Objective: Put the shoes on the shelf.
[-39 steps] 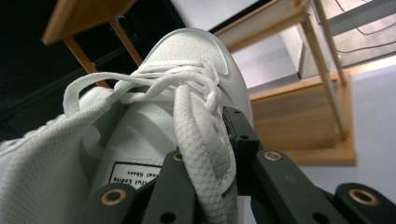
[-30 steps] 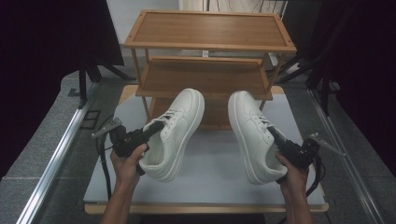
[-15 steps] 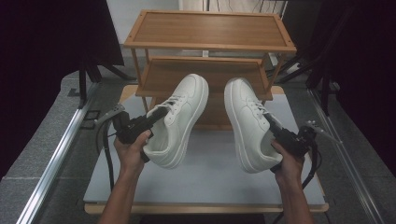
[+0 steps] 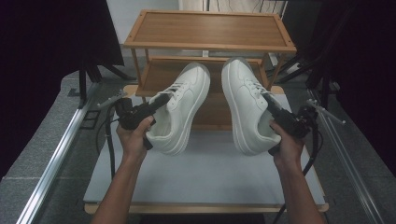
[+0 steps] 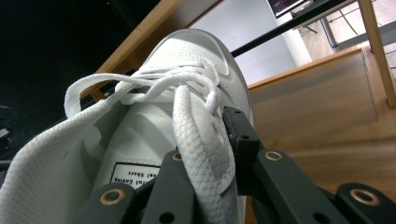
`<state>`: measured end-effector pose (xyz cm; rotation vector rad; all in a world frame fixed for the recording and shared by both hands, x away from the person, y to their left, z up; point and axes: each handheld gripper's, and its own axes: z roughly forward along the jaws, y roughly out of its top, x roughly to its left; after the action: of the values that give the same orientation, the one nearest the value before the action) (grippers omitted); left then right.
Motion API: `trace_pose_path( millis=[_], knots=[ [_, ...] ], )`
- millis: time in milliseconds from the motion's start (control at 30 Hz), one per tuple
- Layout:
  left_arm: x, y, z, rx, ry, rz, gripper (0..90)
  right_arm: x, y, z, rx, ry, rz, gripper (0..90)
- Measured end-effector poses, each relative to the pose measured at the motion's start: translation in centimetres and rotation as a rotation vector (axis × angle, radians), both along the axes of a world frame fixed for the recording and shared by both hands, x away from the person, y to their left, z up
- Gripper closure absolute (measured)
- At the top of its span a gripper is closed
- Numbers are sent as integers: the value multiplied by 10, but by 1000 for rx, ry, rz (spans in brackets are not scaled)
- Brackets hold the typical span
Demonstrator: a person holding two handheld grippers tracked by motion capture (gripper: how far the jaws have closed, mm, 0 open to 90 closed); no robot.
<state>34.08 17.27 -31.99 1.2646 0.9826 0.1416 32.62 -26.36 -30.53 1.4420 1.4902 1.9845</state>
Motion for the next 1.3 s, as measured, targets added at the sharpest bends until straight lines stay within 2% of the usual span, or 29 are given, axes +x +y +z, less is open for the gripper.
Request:
trace_pose_path(
  millis=[200, 333, 433, 833, 1133, 1300],
  knots=[
    [12, -5, 8, 5, 5, 23, 820, 11, 9, 12, -40, -4, -17, 819],
    [18, -8, 15, 24, 1, 40, 820, 20, 12, 15, -40, 9, -24, 819],
    [22, -10, 18, 22, -1, 46, 819, 25, 14, 14, -28, 23, -29, 819],
    [36, -12, 24, 4, 25, 73, 819, 46, 24, 18, -39, 51, -82, 819],
    [48, -24, 28, 33, 38, 85, 819, 60, 33, 21, -61, 65, -111, 818],
    [56, -29, 29, 33, 51, 100, 819, 68, 38, 25, -72, 72, -125, 816]
  ],
)
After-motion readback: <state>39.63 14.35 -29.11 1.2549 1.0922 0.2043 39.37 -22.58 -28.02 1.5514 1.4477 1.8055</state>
